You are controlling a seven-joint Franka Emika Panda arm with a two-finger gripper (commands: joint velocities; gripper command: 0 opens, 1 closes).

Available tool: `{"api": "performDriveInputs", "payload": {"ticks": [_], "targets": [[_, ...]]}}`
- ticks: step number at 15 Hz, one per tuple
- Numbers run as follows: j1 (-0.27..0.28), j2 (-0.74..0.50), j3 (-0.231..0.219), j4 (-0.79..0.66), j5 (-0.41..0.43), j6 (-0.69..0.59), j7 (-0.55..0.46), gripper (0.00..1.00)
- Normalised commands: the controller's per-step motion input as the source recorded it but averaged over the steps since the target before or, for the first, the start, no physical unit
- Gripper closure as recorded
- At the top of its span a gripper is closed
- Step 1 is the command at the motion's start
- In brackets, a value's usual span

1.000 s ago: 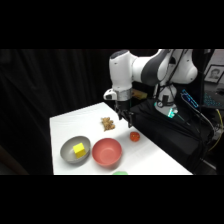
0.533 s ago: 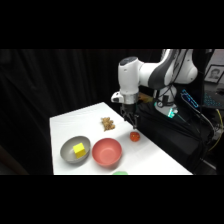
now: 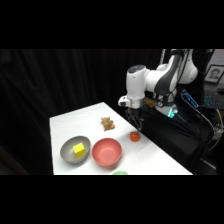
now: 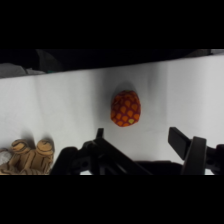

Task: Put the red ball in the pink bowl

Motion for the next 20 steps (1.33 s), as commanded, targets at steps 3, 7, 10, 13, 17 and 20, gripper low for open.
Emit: {"api": "performDriveInputs", "payload": {"ticks": [3,7,10,13,17,20], "targets": [[0.048,0.12,0.051,-0.05,0.013,0.38,0.18,0.00],[0.039,0.21,0.023,0.00,-0.098,0.35,0.24,0.00],[0.066,0.21,-0.036,0.00,-0.170,0.30,0.26,0.00],[0.122,0.20,-0.119,0.00,-0.242,0.27,0.27,0.00],[0.178,0.16,-0.169,0.00,-0.203,0.23,0.23,0.00],[0.182,0.15,-0.165,0.01,-0.126,0.24,0.17,0.00]]}}
